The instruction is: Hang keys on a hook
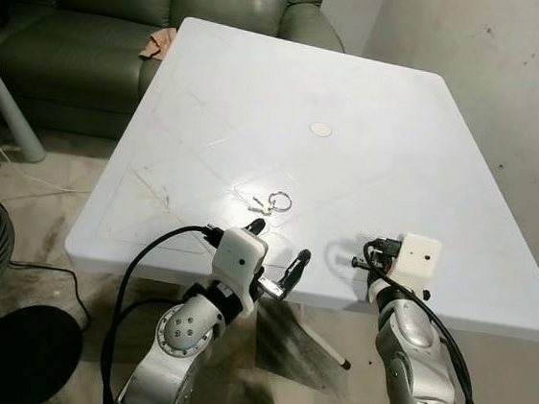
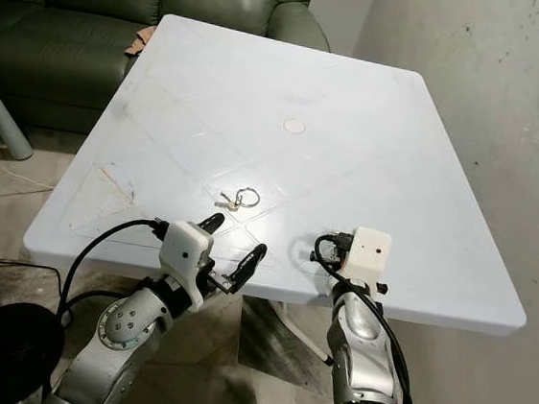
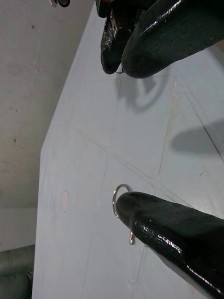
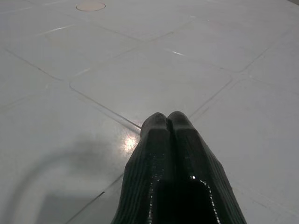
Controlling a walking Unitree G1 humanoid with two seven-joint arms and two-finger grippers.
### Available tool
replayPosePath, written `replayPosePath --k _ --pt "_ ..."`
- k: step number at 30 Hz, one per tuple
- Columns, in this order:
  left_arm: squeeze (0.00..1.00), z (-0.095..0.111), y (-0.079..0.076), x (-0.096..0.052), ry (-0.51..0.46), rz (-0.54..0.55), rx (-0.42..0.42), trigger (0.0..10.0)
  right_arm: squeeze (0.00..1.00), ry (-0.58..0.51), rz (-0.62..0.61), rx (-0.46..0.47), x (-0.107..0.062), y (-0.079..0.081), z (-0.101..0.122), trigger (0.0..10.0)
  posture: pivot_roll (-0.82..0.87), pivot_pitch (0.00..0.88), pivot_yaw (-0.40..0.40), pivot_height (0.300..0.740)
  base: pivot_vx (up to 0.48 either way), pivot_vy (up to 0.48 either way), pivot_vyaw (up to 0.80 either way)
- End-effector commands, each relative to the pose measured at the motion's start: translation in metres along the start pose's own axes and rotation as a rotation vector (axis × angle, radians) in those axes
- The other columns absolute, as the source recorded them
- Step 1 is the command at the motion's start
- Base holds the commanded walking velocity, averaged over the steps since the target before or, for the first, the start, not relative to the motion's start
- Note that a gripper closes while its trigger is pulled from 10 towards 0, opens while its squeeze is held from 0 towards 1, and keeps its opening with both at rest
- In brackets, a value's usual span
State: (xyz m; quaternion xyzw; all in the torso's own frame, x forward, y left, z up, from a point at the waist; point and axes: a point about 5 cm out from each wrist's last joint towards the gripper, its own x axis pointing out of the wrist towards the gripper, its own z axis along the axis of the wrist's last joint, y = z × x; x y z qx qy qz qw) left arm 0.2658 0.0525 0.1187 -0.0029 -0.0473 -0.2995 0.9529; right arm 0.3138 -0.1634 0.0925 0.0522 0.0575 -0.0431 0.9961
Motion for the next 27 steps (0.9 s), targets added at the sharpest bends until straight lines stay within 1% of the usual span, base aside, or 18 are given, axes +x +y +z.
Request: replayPosePath --k 1,4,6,8,9,10,12,13,14,16,17,19,21,22,23,24,26,27 --pt "0.00 0.002 -0.003 0.004 -0.007 -0.009 -0.001 10.0 0.00 -0.045 -0.012 0.015 0.002 -0.004 0.012 0.0 0.01 0.125 -0.110 0.740 0.000 0.000 0.00" --pt "0.00 0.004 -0.001 0.006 -0.014 0.003 -0.005 10.0 0.00 -0.064 -0.019 0.040 0.002 -0.004 0.017 0.0 0.01 0.115 -0.109 0.740 0.000 0.000 0.00" --pt "0.00 0.008 0.005 0.011 -0.028 0.025 -0.009 10.0 0.00 -0.109 -0.020 0.056 0.003 -0.003 0.030 0.0 0.01 0.101 -0.107 0.740 0.000 0.000 0.00" --pt "0.00 0.011 0.010 0.015 -0.040 0.045 -0.008 10.0 0.00 -0.152 -0.017 0.026 0.003 -0.003 0.039 0.0 0.01 0.094 -0.107 0.740 0.000 0.000 0.00" --pt "0.00 0.016 0.018 0.019 -0.050 0.078 -0.019 10.0 0.00 -0.186 -0.012 0.019 0.003 -0.002 0.048 0.0 0.01 0.088 -0.106 0.740 0.000 0.000 0.00" --pt "0.00 0.017 0.021 0.021 -0.053 0.090 -0.024 10.0 0.00 -0.199 -0.007 0.017 0.003 -0.001 0.052 0.0 0.01 0.080 -0.104 0.740 0.000 0.000 0.00" --pt "0.00 0.023 0.029 0.027 -0.070 0.119 -0.021 10.0 0.00 -0.245 0.000 -0.019 0.004 0.000 0.063 0.0 0.01 0.074 -0.102 0.740 0.000 0.000 0.00" --pt "0.00 0.027 0.036 0.031 -0.081 0.148 -0.026 10.0 0.00 -0.287 -0.006 -0.031 0.004 -0.001 0.073 0.0 0.01 0.057 -0.099 0.740 0.000 0.000 0.00" --pt "0.00 0.027 0.036 0.031 -0.081 0.148 -0.026 10.0 0.00 -0.287 -0.006 -0.031 0.004 -0.001 0.073 0.0 0.01 0.057 -0.099 0.740 0.000 0.000 0.00" --pt "0.00 0.035 0.050 0.040 -0.089 0.205 -0.047 10.0 0.00 -0.352 -0.015 -0.052 0.004 -0.001 0.088 0.0 0.01 0.028 -0.093 0.740 0.000 0.000 0.00" --pt "0.00 0.035 0.050 0.040 -0.089 0.205 -0.047 10.0 0.00 -0.352 -0.015 -0.052 0.004 -0.001 0.088 0.0 0.01 0.028 -0.093 0.740 0.000 0.000 0.00" --pt "0.00 0.044 0.066 0.047 -0.106 0.265 -0.057 10.0 0.00 -0.385 -0.006 -0.075 0.004 -0.001 0.098 0.0 0.01 0.004 -0.089 0.740 0.000 0.000 0.00" --pt "0.00 0.049 0.074 0.049 -0.115 0.293 -0.075 10.0 0.00 -0.389 -0.006 -0.078 0.002 -0.001 0.101 0.0 0.01 0.004 -0.089 0.740 0.000 0.000 0.00" --pt "0.00 0.051 0.076 0.049 -0.121 0.300 -0.078 10.0 0.00 -0.391 -0.006 -0.078 0.002 -0.001 0.102 1.8 0.01 0.000 -0.087 0.740 0.000 0.000 0.00" --pt "0.00 0.051 0.077 0.050 -0.125 0.303 -0.080 10.0 0.00 -0.393 -0.007 -0.079 0.001 -0.001 0.101 1.8 0.01 0.000 -0.084 0.740 0.000 0.000 0.00" --pt "0.00 0.054 0.080 0.050 -0.131 0.304 -0.080 10.0 0.00 -0.384 0.012 -0.066 -0.001 -0.001 0.100 10.0 0.01 0.000 -0.083 0.740 0.000 0.000 0.00" --pt "0.00 0.060 0.085 0.050 -0.156 0.315 -0.090 10.0 0.00 -0.392 0.104 -0.036 -0.009 0.003 0.096 10.0 0.00 0.000 -0.079 0.740 0.000 0.000 0.00" --pt "0.00 0.060 0.085 0.050 -0.156 0.315 -0.090 10.0 0.00 -0.392 0.104 -0.036 -0.009 0.003 0.096 10.0 0.00 0.000 -0.079 0.740 0.000 0.000 0.00"
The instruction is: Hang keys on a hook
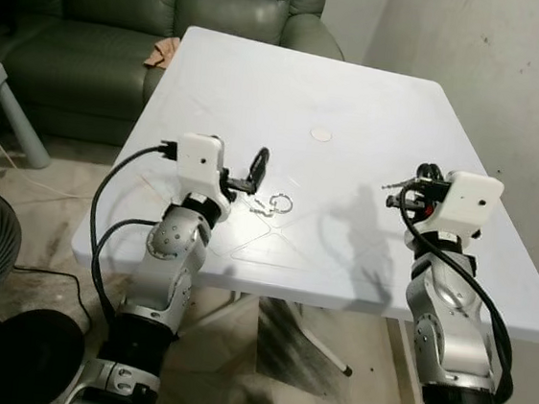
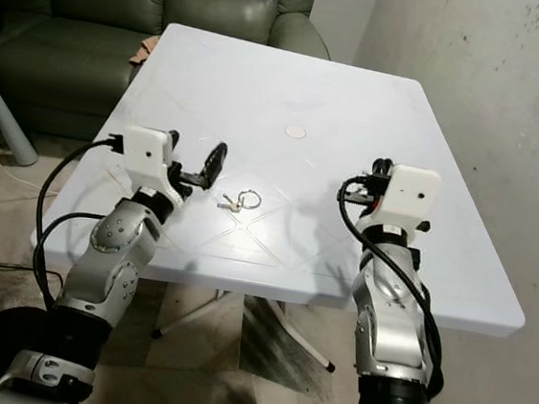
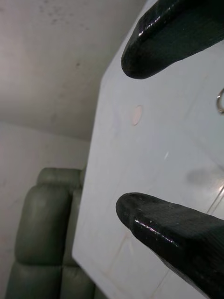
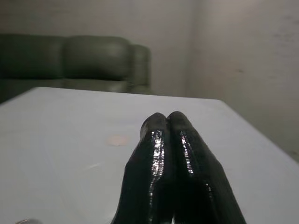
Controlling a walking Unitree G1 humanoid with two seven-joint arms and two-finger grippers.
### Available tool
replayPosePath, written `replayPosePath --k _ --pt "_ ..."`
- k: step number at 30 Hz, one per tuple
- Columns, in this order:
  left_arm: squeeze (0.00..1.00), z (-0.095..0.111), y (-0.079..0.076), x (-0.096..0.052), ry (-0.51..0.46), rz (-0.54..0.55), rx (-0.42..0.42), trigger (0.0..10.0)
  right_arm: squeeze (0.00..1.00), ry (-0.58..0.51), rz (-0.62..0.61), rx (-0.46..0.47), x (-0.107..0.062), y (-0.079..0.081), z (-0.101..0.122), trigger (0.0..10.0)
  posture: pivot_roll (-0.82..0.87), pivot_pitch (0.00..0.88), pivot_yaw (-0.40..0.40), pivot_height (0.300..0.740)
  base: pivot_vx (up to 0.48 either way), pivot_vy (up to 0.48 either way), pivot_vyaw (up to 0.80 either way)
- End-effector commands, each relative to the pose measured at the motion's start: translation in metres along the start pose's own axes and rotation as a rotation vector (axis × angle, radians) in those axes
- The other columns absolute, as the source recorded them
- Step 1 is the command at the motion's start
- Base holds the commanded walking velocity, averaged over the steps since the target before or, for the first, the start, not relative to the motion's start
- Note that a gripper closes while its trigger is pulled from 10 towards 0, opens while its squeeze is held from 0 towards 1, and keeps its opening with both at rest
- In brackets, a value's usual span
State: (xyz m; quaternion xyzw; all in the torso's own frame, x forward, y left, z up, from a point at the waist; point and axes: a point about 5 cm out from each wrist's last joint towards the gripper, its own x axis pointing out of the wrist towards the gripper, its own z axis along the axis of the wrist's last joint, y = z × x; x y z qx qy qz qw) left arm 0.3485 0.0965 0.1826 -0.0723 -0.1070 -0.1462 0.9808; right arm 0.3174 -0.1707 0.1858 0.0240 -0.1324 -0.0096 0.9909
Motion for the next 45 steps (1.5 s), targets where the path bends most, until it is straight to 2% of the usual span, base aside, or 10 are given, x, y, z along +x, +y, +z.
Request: replayPosePath --k 1,2,6,9,15,17,21,32,41,45 --pt "0.00 0.000 0.001 0.002 -0.001 0.002 -0.023 10.0 0.00 -0.035 0.059 0.028 -0.006 0.004 0.004 10.0 0.00 0.000 -0.077 0.740 0.000 0.000 0.00" --pt "0.00 -0.005 0.005 0.000 0.015 0.002 -0.047 10.0 0.00 -0.048 0.108 0.055 -0.015 0.006 0.001 10.0 0.00 0.000 -0.075 0.740 0.000 0.000 0.00" --pt "0.00 -0.013 0.011 -0.005 0.040 0.012 -0.078 10.0 0.00 -0.011 0.105 0.040 -0.024 0.009 -0.010 10.0 -0.01 0.000 -0.069 0.740 0.000 0.000 0.00" --pt "0.00 -0.017 0.017 -0.006 0.063 0.026 -0.105 10.0 0.00 0.020 0.114 0.062 -0.027 0.013 -0.017 10.0 -0.01 0.000 -0.069 0.740 0.000 0.000 0.00" --pt "0.00 -0.024 0.024 -0.006 0.108 0.060 -0.138 10.0 0.00 0.066 0.115 0.065 -0.025 0.014 -0.024 10.0 -0.01 0.000 -0.059 0.740 0.000 0.000 -0.50" --pt "0.00 -0.027 0.025 -0.006 0.125 0.061 -0.125 10.0 0.00 0.066 0.121 0.065 -0.023 0.013 -0.024 10.0 -0.01 0.000 -0.059 0.740 0.000 0.000 -0.76" --pt "0.00 -0.028 0.026 -0.005 0.123 0.046 -0.107 10.0 0.00 0.066 0.107 0.045 -0.023 0.011 -0.026 10.0 -0.02 0.000 -0.049 0.740 0.000 0.000 -0.76" --pt "0.00 -0.018 0.037 0.004 0.083 0.081 -0.105 10.0 0.00 0.073 0.118 0.039 -0.020 0.022 -0.030 10.0 -0.01 0.000 -0.047 0.740 0.000 0.000 -0.75" --pt "0.00 -0.022 0.037 0.010 0.109 0.104 -0.116 10.0 0.00 0.062 0.113 0.016 -0.014 0.018 -0.029 10.0 -0.03 0.000 -0.034 0.740 0.000 0.457 -0.75" --pt "0.00 -0.022 0.036 0.015 0.123 0.124 -0.118 10.0 0.00 0.064 0.110 0.015 -0.015 0.019 -0.031 10.0 -0.03 0.000 -0.028 0.740 0.000 0.076 -0.76"
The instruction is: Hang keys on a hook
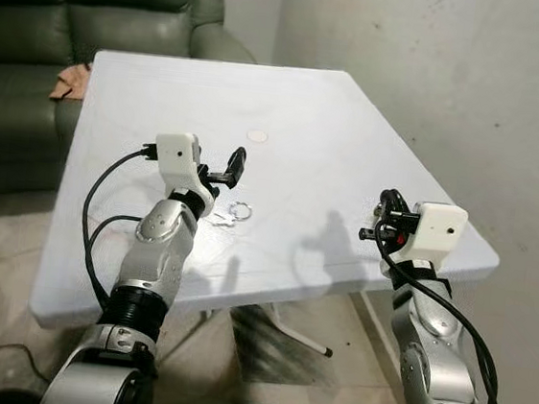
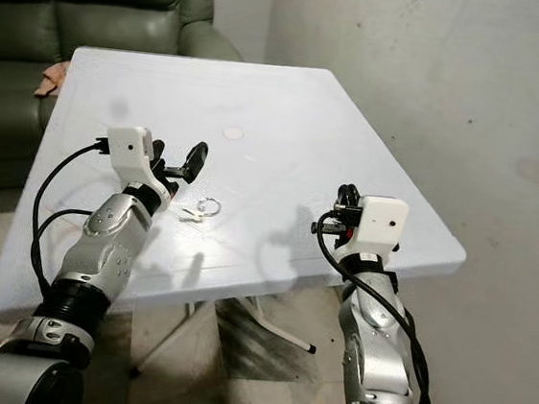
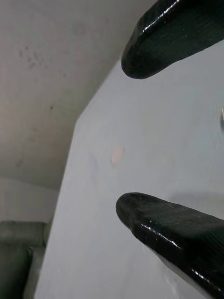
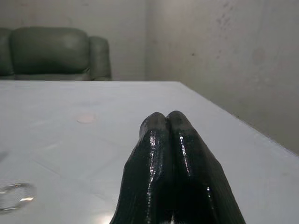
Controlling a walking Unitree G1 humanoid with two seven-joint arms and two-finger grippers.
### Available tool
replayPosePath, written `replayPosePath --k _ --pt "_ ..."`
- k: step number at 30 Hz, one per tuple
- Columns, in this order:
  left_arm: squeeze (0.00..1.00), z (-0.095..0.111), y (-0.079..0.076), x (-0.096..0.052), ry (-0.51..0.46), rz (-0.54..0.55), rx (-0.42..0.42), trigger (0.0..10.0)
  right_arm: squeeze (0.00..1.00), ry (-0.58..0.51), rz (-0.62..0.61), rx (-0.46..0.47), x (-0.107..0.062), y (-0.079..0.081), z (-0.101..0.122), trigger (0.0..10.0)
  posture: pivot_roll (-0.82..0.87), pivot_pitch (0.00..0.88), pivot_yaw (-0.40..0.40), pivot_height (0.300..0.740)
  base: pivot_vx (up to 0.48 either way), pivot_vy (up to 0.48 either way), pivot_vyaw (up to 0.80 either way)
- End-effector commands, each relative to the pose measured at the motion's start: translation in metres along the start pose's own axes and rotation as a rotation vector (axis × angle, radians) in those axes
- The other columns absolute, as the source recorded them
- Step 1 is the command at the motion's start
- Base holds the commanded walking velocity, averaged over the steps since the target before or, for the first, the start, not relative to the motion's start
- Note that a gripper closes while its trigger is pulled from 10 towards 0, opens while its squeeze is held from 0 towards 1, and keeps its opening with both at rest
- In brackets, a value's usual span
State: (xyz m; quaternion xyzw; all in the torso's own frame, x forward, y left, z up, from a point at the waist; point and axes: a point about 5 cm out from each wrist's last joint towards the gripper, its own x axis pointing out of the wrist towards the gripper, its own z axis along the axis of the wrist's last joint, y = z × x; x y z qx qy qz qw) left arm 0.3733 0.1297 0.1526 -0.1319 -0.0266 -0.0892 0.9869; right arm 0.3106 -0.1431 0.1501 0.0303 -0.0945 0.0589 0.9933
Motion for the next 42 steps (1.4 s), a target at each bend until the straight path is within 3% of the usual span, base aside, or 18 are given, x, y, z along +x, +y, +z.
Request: replayPosePath --k 1,29,42 --pt "0.00 0.006 -0.007 0.006 -0.004 -0.007 0.003 10.0 0.00 -0.014 -0.025 -0.016 0.001 -0.007 0.002 10.0 -0.04 0.000 -0.024 0.740 0.000 0.000 -0.76" --pt "0.00 -0.006 -0.017 0.005 0.022 -0.046 0.043 10.0 0.00 0.021 -0.045 -0.069 -0.009 -0.013 -0.004 10.0 -0.05 0.000 -0.037 0.740 0.000 0.000 -0.76" --pt "0.00 -0.016 -0.023 -0.001 0.071 -0.113 0.029 10.0 0.00 0.047 -0.057 -0.084 -0.015 -0.016 -0.010 10.0 -0.04 0.000 -0.039 0.740 0.021 0.000 0.00"
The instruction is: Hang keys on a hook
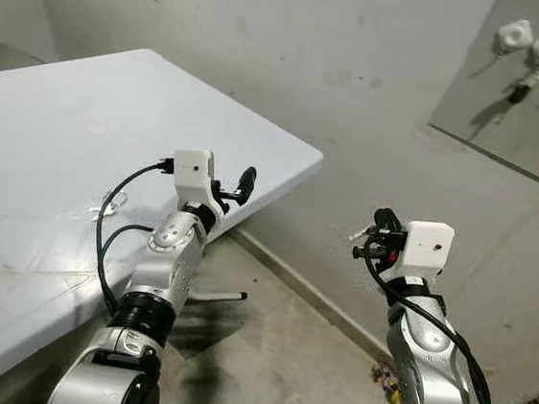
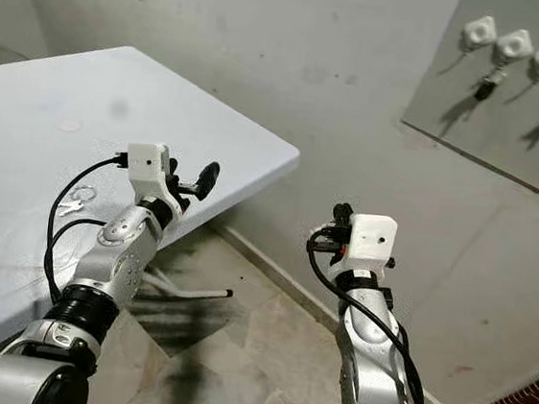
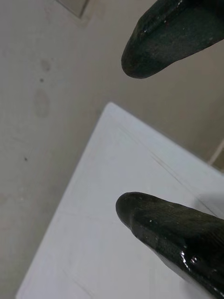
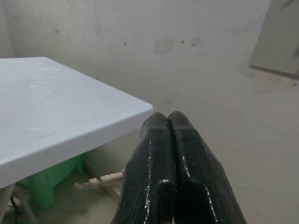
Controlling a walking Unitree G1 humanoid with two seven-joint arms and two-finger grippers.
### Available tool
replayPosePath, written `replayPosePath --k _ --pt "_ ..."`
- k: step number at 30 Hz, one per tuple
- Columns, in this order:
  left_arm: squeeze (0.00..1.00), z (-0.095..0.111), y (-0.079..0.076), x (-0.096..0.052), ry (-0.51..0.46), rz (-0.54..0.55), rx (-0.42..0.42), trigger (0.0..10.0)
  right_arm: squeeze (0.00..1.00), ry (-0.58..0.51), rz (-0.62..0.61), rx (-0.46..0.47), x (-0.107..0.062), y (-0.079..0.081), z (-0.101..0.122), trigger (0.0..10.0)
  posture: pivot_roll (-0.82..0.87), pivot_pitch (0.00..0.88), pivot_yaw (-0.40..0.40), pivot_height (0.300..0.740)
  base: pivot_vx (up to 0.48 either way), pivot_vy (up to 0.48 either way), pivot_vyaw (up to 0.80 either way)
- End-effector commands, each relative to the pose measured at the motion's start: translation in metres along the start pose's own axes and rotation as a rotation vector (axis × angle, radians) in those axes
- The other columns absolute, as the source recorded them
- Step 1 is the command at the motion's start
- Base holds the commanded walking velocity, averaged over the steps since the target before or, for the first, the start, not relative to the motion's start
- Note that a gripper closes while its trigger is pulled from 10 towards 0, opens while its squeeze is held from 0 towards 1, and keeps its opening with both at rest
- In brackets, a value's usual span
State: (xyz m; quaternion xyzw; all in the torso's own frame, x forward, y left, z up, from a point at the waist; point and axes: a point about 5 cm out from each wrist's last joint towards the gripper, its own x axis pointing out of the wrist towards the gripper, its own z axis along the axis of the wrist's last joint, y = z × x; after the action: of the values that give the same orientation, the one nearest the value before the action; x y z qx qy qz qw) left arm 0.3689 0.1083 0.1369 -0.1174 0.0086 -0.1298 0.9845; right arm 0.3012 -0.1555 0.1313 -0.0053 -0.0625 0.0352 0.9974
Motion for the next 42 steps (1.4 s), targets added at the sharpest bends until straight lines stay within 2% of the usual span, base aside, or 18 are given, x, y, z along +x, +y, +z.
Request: replayPosePath --k 1,11,14,33,42 --pt "0.00 0.0050 -0.0063 0.0009 -0.013 -0.048 0.010 10.0 0.00 -0.023 -0.012 -0.011 -0.0016 -0.0037 0.0056 10.0 -0.04 0.000 -0.038 0.740 0.375 0.000 0.00" --pt "0.00 0.0052 -0.0071 0.0000 -0.010 -0.065 0.018 10.0 0.00 -0.047 -0.006 -0.007 -0.0023 -0.0034 0.0079 10.0 -0.04 0.000 -0.038 0.740 0.419 0.000 0.00" --pt "0.00 0.0054 -0.0076 -0.0005 -0.010 -0.070 0.026 10.0 0.00 -0.037 -0.027 0.029 -0.0015 -0.0050 0.0072 10.0 -0.04 0.000 -0.036 0.740 0.429 0.000 0.00" --pt "0.00 0.0036 -0.0114 -0.0027 -0.001 -0.081 0.055 10.0 0.00 -0.009 -0.031 0.042 -0.0010 -0.0034 0.0042 10.0 -0.03 0.000 -0.040 0.740 0.396 0.000 -0.75" --pt "0.00 0.0043 -0.0135 -0.0039 -0.013 -0.084 0.080 10.0 0.00 -0.011 -0.022 0.031 -0.0012 -0.0016 0.0045 10.0 -0.03 0.000 -0.044 0.740 0.167 0.000 -0.75"
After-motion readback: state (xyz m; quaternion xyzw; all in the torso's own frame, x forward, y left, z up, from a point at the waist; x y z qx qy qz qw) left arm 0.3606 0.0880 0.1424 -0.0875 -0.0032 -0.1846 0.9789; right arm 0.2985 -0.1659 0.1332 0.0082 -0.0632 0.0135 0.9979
